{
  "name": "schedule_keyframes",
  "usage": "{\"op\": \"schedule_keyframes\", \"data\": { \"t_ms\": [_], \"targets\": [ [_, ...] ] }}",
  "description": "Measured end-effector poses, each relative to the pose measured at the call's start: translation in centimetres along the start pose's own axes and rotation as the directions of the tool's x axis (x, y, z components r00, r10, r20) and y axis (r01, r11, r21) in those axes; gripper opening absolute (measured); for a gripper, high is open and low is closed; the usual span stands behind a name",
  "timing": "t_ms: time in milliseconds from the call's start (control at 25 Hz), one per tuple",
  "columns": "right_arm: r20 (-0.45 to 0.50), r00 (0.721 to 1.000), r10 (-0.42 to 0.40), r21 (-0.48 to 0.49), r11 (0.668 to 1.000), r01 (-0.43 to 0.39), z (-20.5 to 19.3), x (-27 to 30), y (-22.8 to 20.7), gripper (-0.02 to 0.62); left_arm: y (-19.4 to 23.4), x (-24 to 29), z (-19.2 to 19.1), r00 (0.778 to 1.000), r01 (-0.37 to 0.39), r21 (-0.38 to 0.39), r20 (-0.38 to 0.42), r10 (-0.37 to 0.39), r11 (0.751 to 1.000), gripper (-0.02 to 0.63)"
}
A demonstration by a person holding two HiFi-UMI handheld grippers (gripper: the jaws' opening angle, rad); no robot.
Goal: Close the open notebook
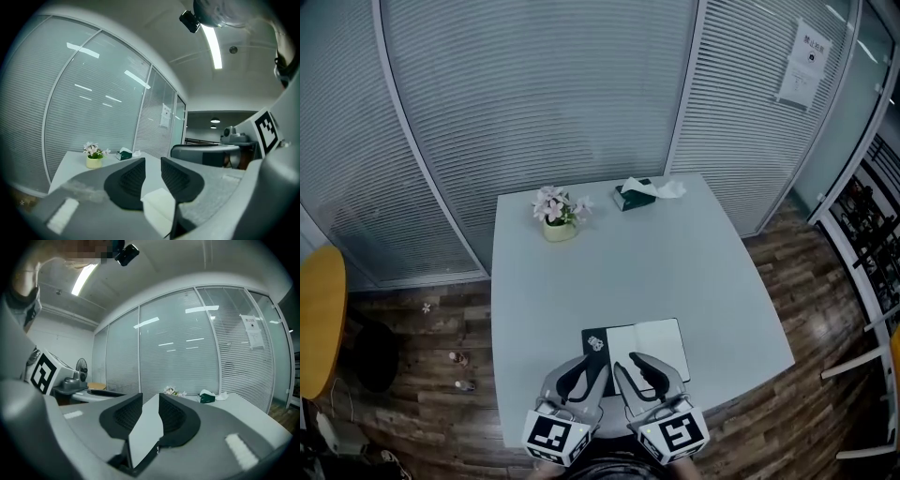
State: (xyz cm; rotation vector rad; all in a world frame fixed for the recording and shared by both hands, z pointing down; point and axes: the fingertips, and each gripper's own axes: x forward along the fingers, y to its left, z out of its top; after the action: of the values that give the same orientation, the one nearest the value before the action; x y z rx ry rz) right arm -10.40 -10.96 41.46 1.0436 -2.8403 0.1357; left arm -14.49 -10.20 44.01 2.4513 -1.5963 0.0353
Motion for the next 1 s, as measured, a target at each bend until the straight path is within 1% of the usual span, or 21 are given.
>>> {"op": "schedule_keyframes", "data": {
  "t_ms": [280, 400, 560, 680, 1000],
  "targets": [
    [-0.031, 1.000, -0.003, 0.020, 1.000, 0.003, -1.3, 0.7, -0.5, 0.110, 1.0, 0.8, -1.8, 0.999, -0.003, -0.032, -0.046, 0.001, 0.999, 0.100],
    [-0.038, 0.999, 0.015, 0.025, 1.000, -0.014, -1.8, 1.0, -1.0, 0.110, 1.0, 1.5, -2.5, 0.998, -0.011, -0.039, -0.060, 0.009, 0.999, 0.100],
    [-0.058, 0.997, 0.056, 0.021, 0.998, -0.055, -2.4, 1.2, -1.1, 0.110, 1.1, 1.8, -3.8, 0.995, -0.052, -0.043, -0.085, 0.048, 0.998, 0.100],
    [-0.083, 0.993, 0.083, 0.026, 0.996, -0.081, -3.3, 1.6, -1.7, 0.110, 1.2, 2.6, -5.1, 0.990, -0.082, -0.042, -0.118, 0.077, 0.996, 0.100],
    [-0.124, 0.984, 0.125, 0.042, 0.992, -0.120, -5.0, 2.3, -2.7, 0.110, 1.7, 3.4, -7.9, 0.977, -0.131, -0.072, -0.176, 0.117, 0.989, 0.100]
  ]
}}
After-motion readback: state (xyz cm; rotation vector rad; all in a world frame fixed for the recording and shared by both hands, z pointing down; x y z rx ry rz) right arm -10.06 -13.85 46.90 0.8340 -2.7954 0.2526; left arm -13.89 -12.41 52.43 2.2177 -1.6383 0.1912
